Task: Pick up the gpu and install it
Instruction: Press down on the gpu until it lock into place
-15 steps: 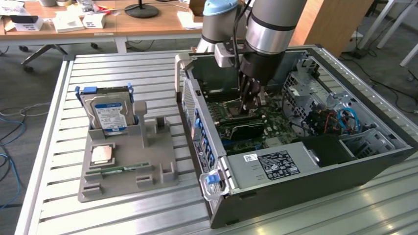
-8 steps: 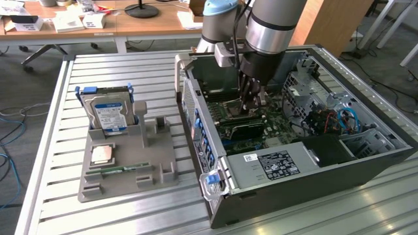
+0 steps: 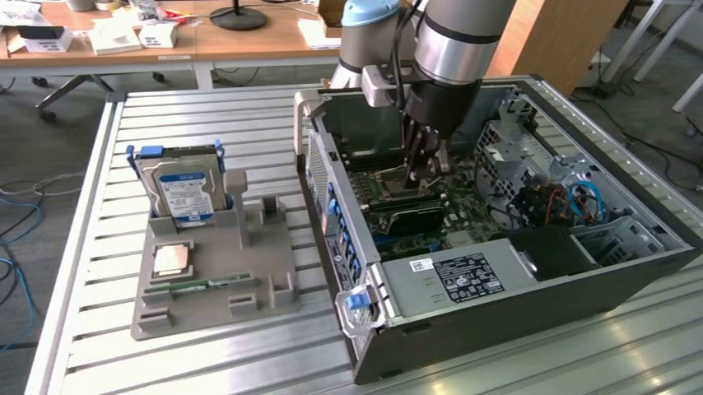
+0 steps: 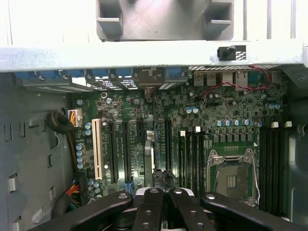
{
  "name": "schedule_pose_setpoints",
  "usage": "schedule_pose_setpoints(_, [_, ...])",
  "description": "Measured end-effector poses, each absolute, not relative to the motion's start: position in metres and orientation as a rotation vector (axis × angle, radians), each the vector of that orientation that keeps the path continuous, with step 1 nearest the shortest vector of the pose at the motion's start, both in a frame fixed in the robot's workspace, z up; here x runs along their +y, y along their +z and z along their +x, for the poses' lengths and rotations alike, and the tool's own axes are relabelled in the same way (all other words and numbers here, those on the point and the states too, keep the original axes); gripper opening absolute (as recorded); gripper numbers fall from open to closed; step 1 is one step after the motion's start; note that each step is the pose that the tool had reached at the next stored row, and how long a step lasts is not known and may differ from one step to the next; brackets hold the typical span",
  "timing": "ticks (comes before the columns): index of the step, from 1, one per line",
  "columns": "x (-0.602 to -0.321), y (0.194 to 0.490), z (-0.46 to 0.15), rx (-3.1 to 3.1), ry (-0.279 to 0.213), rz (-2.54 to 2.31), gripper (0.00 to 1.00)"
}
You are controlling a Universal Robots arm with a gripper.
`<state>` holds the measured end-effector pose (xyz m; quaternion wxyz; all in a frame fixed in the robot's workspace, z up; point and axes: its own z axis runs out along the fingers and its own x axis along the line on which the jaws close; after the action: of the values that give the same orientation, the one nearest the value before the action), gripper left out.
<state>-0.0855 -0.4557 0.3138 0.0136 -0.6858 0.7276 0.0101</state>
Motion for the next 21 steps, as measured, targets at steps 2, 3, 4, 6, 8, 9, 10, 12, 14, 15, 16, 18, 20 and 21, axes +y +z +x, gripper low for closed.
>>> schedule_pose_setpoints(2, [-0.456,0.316,-0.086,2.266,0.031,-2.136,0.11])
schedule_pose_setpoints(3, [-0.456,0.318,-0.085,2.266,0.031,-2.136,0.11])
schedule_pose_setpoints(4, [-0.456,0.32,-0.086,2.266,0.032,-2.136,0.11])
schedule_pose_setpoints(6, [-0.456,0.323,-0.086,2.266,0.032,-2.136,0.11])
schedule_pose_setpoints(8, [-0.456,0.326,-0.086,2.266,0.032,-2.136,0.11])
schedule_pose_setpoints(9, [-0.456,0.328,-0.086,2.266,0.031,-2.136,0.11])
schedule_pose_setpoints(10, [-0.456,0.33,-0.086,2.266,0.031,-2.136,0.11])
schedule_pose_setpoints(12, [-0.456,0.333,-0.086,2.266,0.031,-2.136,0.11])
schedule_pose_setpoints(14, [-0.456,0.335,-0.086,2.266,0.031,-2.136,0.11])
schedule_pose_setpoints(15, [-0.456,0.336,-0.086,2.266,0.031,-2.136,0.11])
schedule_pose_setpoints(16, [-0.456,0.337,-0.086,2.266,0.032,-2.136,0.11])
schedule_pose_setpoints(18, [-0.456,0.337,-0.086,2.266,0.032,-2.136,0.11])
schedule_pose_setpoints(20, [-0.456,0.337,-0.086,2.266,0.032,-2.136,0.11])
schedule_pose_setpoints(21, [-0.456,0.337,-0.086,2.266,0.031,-2.136,0.11])
